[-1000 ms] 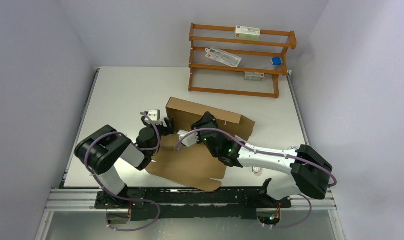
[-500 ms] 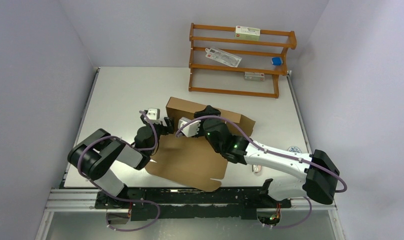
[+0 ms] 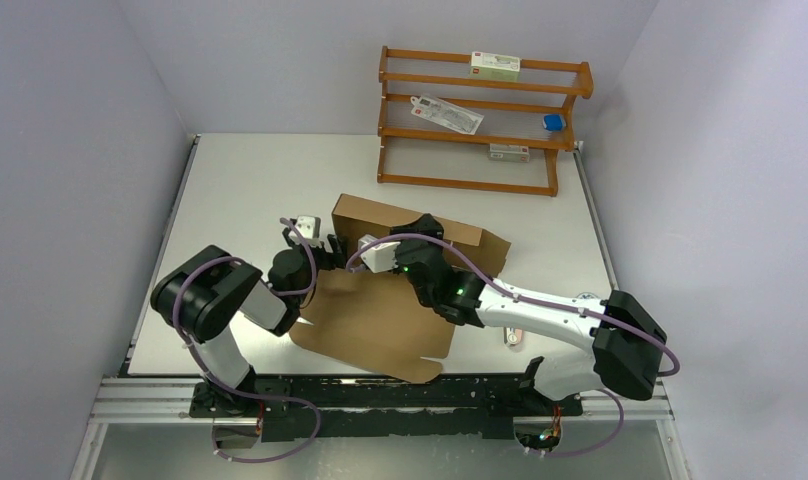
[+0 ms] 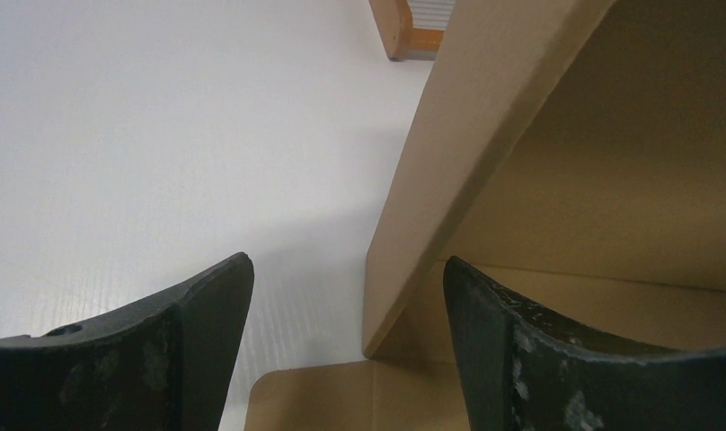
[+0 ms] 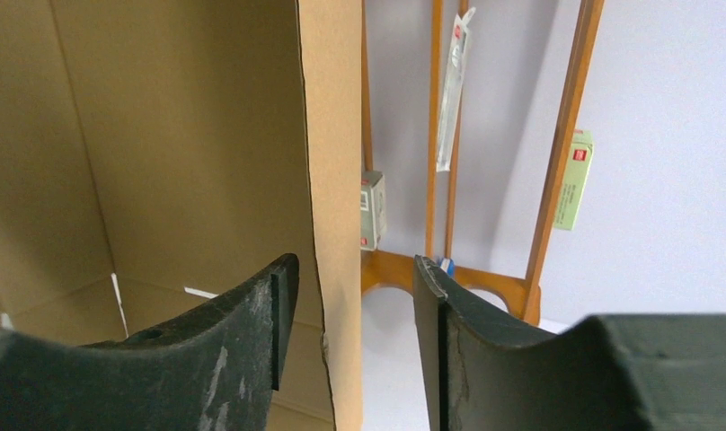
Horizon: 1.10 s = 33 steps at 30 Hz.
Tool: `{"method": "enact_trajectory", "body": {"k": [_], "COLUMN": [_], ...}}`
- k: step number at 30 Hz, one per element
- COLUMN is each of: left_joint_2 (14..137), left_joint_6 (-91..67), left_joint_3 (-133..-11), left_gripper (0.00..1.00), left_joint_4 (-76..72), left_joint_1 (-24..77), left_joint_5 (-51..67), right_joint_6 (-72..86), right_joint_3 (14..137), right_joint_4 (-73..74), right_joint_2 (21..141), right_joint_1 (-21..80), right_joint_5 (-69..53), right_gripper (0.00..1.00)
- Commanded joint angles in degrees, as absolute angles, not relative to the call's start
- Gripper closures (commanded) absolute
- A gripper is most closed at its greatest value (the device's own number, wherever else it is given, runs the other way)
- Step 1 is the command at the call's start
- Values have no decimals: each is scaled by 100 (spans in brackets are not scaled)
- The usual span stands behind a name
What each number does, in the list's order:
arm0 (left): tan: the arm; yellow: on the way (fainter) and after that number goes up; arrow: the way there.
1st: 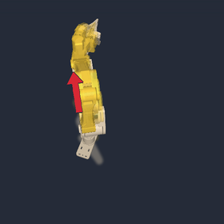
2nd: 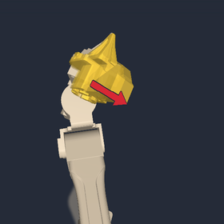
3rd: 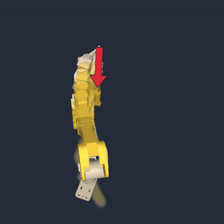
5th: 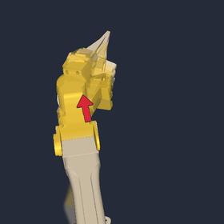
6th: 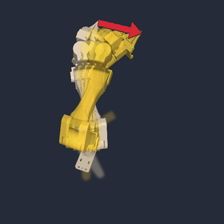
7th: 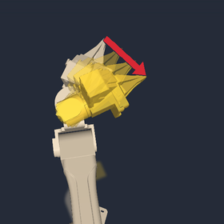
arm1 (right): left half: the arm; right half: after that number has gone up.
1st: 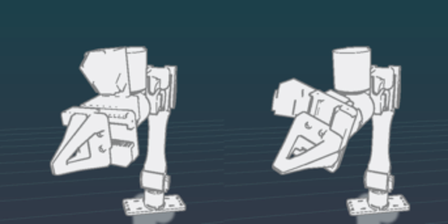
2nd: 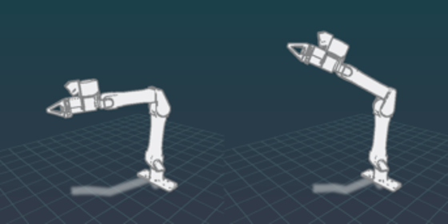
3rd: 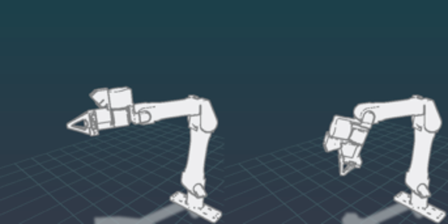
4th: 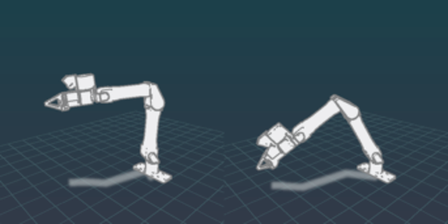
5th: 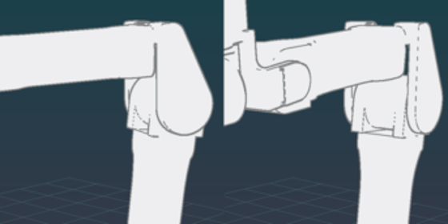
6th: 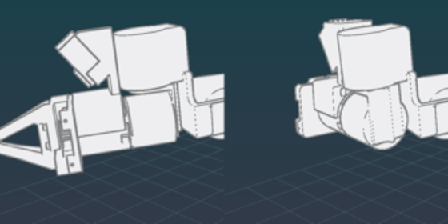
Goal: Fold the paper box
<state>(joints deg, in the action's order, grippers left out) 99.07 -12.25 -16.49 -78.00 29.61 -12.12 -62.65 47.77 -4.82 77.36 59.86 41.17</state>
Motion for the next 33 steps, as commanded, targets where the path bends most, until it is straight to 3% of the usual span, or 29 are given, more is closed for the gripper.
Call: {"method": "enact_trajectory", "body": {"k": [1, 13, 23, 33], "left_joint_2": [10030, 10255, 10272, 10204], "left_joint_6": [-1187, -1128, -1239, -1149], "left_joint_3": [-1826, -2197, -2528, -2788], "left_gripper": [19, 26, 37, 38], "left_joint_4": [-8217, -8173, -7554, -6856], "left_joint_1": [2909, 2909, 2946, 3193], "left_joint_5": [-992, -1266, -1664, -1934], "right_joint_6": [-6387, -6363, -6411, -6453], "right_joint_3": [4756, 4788, 4821, 4808], "right_joint_4": [-504, -483, -551, -563], "right_joint_2": [7844, 7961, 7960, 7914], "right_joint_1": [6019, 6164, 6213, 6219], "right_joint_5": [4662, 4631, 4460, 4346], "right_gripper": [49, 60, 67, 68]}}
